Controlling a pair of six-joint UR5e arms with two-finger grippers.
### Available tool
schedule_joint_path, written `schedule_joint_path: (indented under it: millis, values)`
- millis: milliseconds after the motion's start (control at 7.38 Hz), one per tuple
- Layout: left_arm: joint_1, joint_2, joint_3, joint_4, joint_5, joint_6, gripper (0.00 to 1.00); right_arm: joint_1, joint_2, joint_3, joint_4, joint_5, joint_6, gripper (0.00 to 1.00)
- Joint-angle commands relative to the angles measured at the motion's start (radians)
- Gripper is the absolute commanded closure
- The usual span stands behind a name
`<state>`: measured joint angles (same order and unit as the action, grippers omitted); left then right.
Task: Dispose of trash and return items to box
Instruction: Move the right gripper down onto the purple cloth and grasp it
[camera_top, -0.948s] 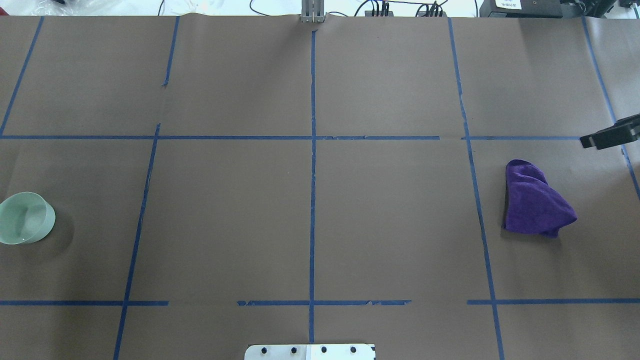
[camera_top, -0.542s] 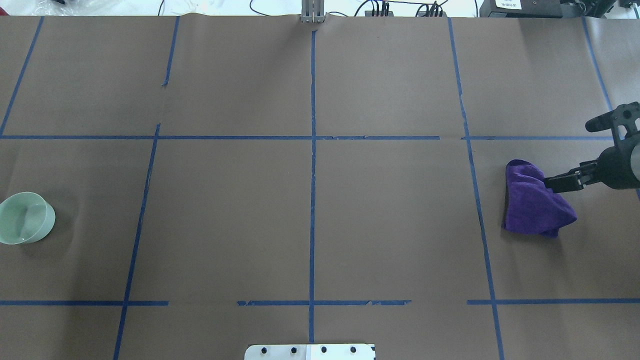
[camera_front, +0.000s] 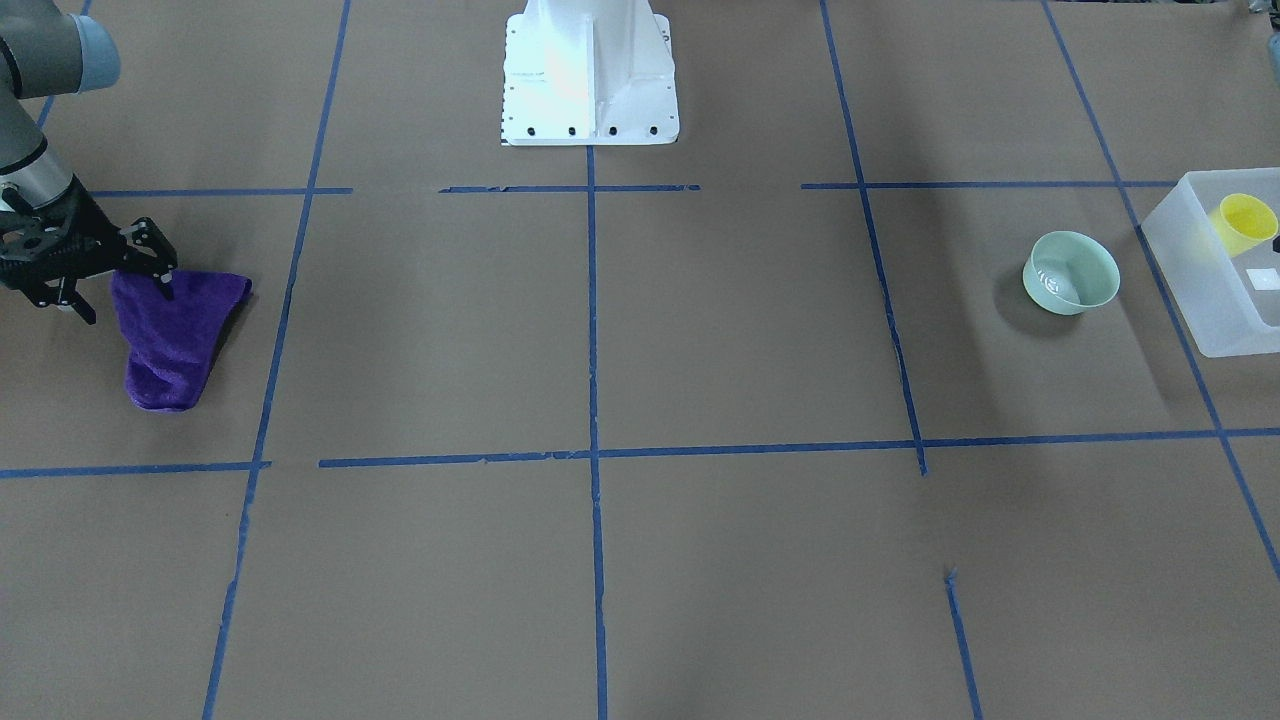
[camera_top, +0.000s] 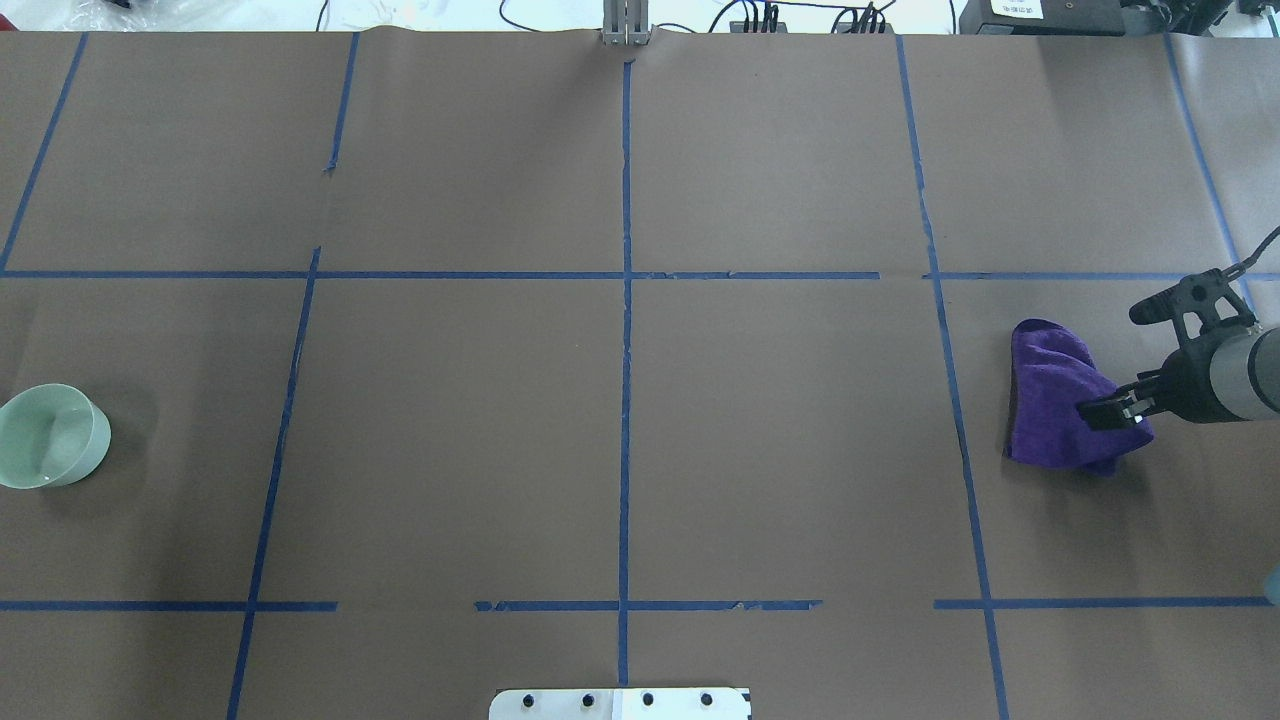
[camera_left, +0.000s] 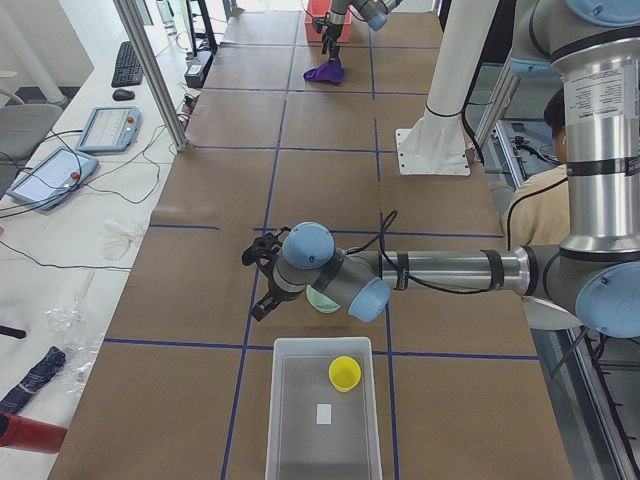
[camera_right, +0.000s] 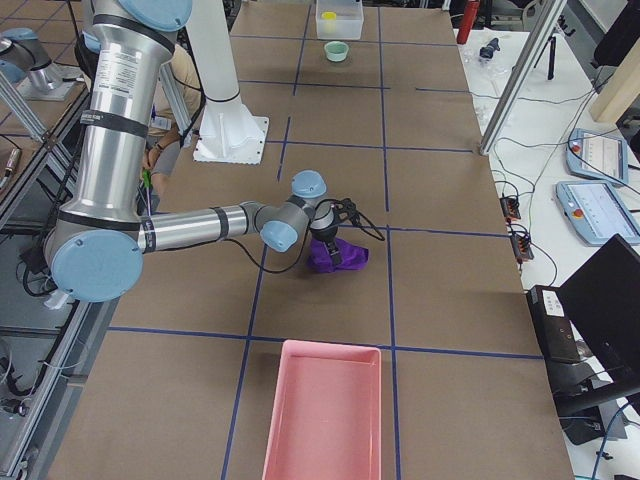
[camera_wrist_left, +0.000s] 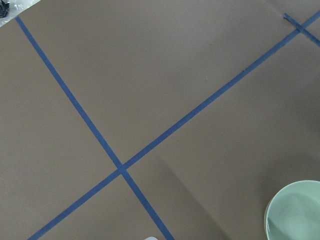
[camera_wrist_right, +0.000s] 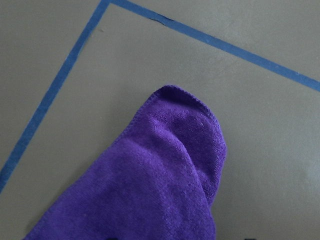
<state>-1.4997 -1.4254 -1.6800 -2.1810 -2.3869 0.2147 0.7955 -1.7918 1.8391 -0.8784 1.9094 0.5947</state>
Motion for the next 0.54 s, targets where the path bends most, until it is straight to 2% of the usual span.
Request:
schedule_joint_path:
  millis: [0,406]
  values:
    - [-0.002,-0.004,-0.001,0.001,0.000,0.000,0.00,-0.019,0.000,-0.011,0.004,-0.006,-0.001,1.00]
    - [-0.001,-0.004,-0.001,0.001,-0.002,0.000,0.00,-0.019,0.015,0.002,-0.005,-0.012,0.002,1.00]
